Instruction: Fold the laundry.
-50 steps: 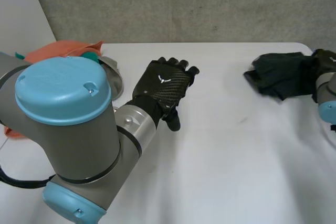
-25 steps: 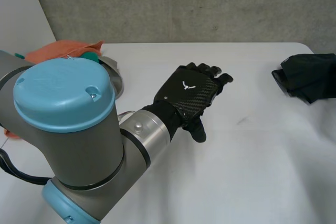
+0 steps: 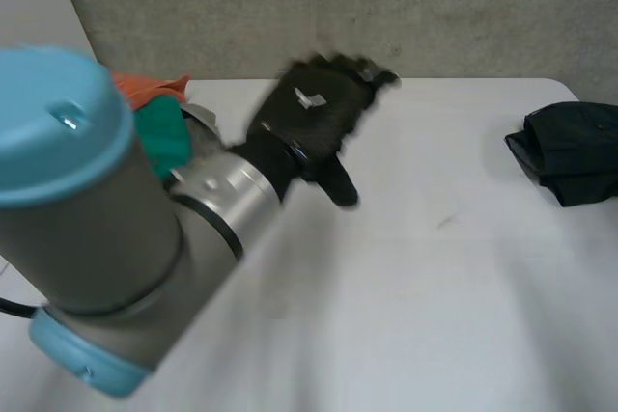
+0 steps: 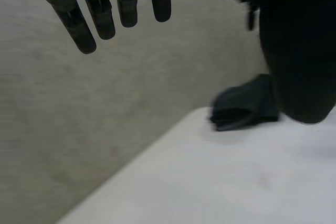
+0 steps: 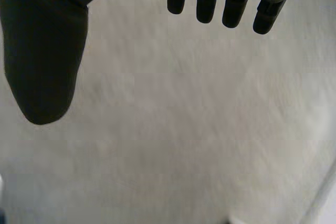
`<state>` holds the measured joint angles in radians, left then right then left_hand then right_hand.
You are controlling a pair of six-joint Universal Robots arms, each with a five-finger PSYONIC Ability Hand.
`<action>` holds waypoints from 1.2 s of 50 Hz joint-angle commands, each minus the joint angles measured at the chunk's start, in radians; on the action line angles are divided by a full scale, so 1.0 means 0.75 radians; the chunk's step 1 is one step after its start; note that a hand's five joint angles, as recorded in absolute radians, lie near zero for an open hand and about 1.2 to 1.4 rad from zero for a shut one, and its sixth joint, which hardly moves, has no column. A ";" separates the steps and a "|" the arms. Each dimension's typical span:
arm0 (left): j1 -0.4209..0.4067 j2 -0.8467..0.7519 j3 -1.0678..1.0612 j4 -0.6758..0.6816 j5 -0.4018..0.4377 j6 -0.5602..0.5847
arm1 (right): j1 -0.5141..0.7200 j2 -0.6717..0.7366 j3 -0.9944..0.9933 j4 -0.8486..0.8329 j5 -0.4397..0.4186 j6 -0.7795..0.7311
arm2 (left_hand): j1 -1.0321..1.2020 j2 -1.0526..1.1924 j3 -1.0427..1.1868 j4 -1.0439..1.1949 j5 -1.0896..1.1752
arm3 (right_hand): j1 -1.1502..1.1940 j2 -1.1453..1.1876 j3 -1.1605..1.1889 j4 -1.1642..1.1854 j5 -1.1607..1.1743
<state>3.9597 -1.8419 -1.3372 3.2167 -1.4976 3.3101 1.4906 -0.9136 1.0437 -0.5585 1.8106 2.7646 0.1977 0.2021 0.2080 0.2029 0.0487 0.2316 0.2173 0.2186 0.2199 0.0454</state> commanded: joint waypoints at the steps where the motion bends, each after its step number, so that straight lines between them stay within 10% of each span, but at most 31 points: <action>1: 0.336 0.006 0.020 0.129 -0.059 0.061 | 0.270 -0.326 0.657 -0.317 -0.648 0.038 | 0.045 0.039 0.031 0.038 0.011 | -0.076 -0.057 -0.059 -0.060 -0.061; 9: 0.721 -0.327 0.165 0.139 0.013 0.333 | 0.350 -0.555 0.977 -0.035 -1.011 0.012 | 0.049 0.043 0.035 0.042 0.014 | -0.076 -0.057 -0.059 -0.060 -0.061; 22: 0.922 -0.796 0.470 0.170 0.183 0.530 | 0.404 -0.559 1.112 0.364 -1.036 -0.385 | 0.076 0.070 0.062 0.069 0.042 | -0.076 -0.057 -0.059 -0.060 -0.061; 27: 0.924 -0.841 0.480 0.164 0.225 0.528 | 0.393 -0.559 1.169 0.362 -1.023 -0.399 | 0.415 0.409 0.402 0.408 0.381 | -0.076 -0.057 -0.059 -0.060 -0.061; 32: 0.893 -0.813 0.415 0.182 0.256 0.516 | 0.391 -0.559 1.179 0.362 -1.013 -0.397 | 1.595 1.590 1.582 1.589 1.561 | -0.076 -0.057 -0.059 -0.060 -0.061; 48: 0.679 -0.120 0.179 0.325 0.258 -0.014 | 0.391 -0.625 1.141 0.350 -0.868 -0.393 | 1.598 1.592 1.584 1.591 1.564 | -0.076 -0.057 -0.059 -0.060 -0.061; 60: 0.574 -0.172 0.198 0.309 0.256 -0.016 | 0.381 -0.633 1.143 0.358 -0.866 -0.326 | 1.598 1.592 1.584 1.591 1.564 | -0.076 -0.057 -0.059 -0.060 -0.061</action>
<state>4.4096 -1.9171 -1.1923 3.4604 -1.3078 3.2840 1.7828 -1.3905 1.8989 -0.2926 1.1640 2.4829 1.0728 1.1917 1.1892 1.1998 0.9298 0.2315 0.2121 0.2182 0.2185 0.0431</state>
